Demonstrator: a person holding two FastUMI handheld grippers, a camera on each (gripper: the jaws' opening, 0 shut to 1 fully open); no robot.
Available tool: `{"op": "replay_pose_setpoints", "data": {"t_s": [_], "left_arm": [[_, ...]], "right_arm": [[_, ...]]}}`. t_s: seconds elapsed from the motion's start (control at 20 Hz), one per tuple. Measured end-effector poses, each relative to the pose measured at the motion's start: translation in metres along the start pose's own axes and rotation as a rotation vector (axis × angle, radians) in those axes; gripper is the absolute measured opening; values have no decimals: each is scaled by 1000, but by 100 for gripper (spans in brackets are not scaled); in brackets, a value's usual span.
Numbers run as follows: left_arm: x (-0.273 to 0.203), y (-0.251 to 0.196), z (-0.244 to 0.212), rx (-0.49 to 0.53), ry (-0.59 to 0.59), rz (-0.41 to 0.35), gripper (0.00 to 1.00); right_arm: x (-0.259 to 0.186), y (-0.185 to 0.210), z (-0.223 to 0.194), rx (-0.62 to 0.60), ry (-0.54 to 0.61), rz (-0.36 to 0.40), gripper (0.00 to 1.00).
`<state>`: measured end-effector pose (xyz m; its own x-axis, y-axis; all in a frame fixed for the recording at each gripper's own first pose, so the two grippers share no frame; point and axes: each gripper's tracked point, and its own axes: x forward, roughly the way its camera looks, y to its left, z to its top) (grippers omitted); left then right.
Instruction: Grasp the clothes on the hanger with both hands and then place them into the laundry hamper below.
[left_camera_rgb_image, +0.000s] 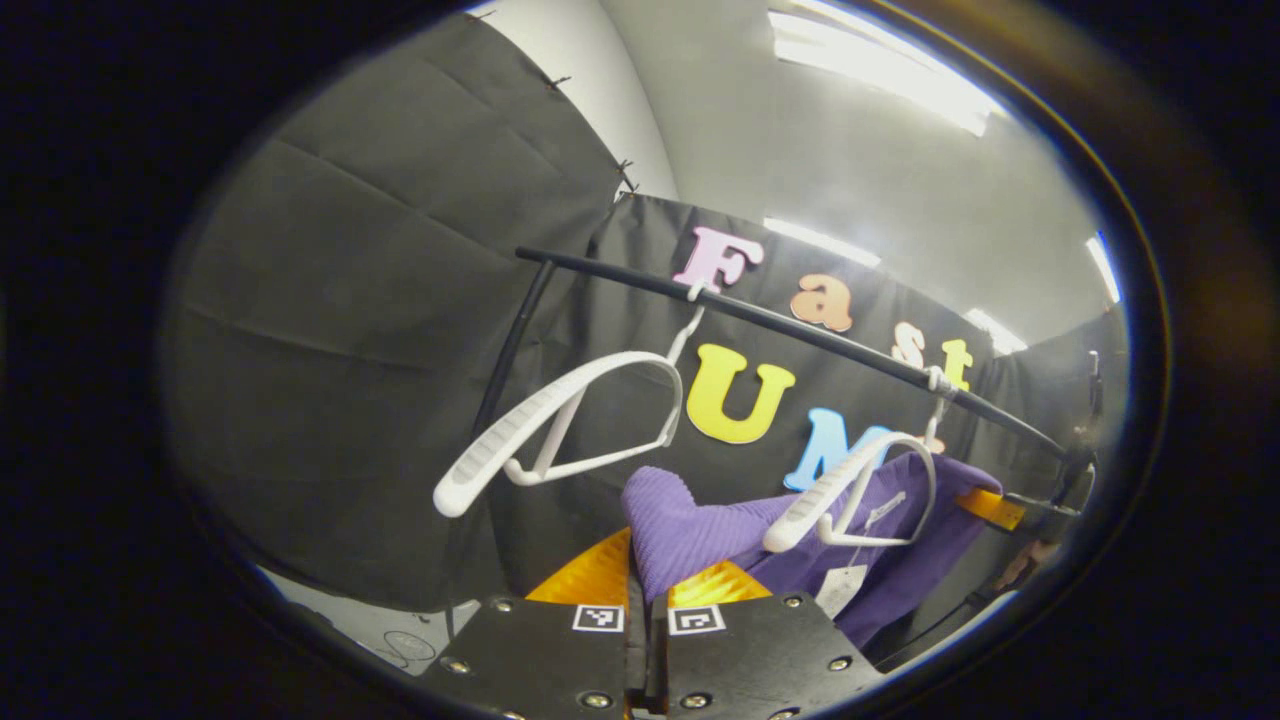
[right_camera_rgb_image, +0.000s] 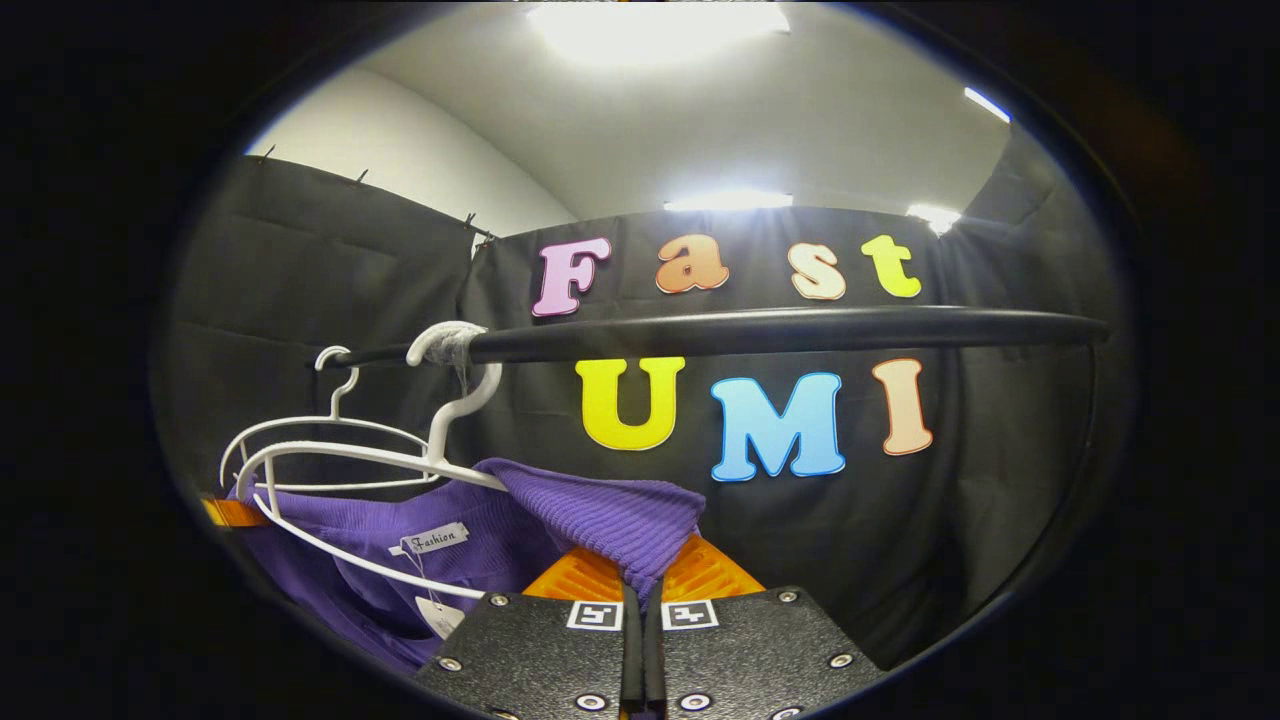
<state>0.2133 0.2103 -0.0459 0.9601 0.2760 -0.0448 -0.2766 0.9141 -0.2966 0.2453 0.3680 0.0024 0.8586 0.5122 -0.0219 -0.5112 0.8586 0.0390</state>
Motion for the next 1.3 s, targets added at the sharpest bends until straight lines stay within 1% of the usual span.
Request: {"op": "replay_pose_setpoints", "data": {"t_s": [0.15, 0.2, 0.25, 0.4, 0.45, 0.5, 0.55, 0.6, 0.8, 0.95, 1.05, 1.2, 1.3], "left_arm": [[2, -20, -6, 34, 17, -24, 1], [2, -28, -5, 44, 19, -30, 5], [1, -34, -5, 49, 18, -37, 1], [8, -54, -9, 72, 15, -51, 1], [10, -58, -9, 84, 15, -48, 1], [12, -61, -11, 92, 15, -45, 5], [13, -65, -13, 92, 15, -43, 5], [14, -69, -15, 87, 14, -40, 1], [11, -82, -28, 37, 21, -11, 1], [11, -93, -40, 40, 26, 9, 1], [11, -103, -46, 46, 39, 23, 1], [14, -119, -54, 44, 48, 37, 1], [15, -132, -59, 70, 58, 40, 1]], "right_arm": [[2, -9, 0, 7, -9, 1, 0], [4, -16, 1, 5, -13, -5, 0], [6, -22, 0, 4, -15, -12, 0], [11, -38, -4, 10, -11, -22, 0], [12, -43, -5, 7, -13, -25, 0], [14, -49, -6, 3, -18, -28, 0], [15, -54, -6, 3, -28, -29, 0], [17, -60, -5, 10, -40, -33, 0], [28, -87, -22, 44, -27, -54, 0], [34, -103, -31, 31, -28, -55, 0], [38, -116, -37, 46, -33, -56, 0], [44, -135, -60, 58, -2, -64, 0], [46, -147, -75, 73, 21, -64, 0]]}}
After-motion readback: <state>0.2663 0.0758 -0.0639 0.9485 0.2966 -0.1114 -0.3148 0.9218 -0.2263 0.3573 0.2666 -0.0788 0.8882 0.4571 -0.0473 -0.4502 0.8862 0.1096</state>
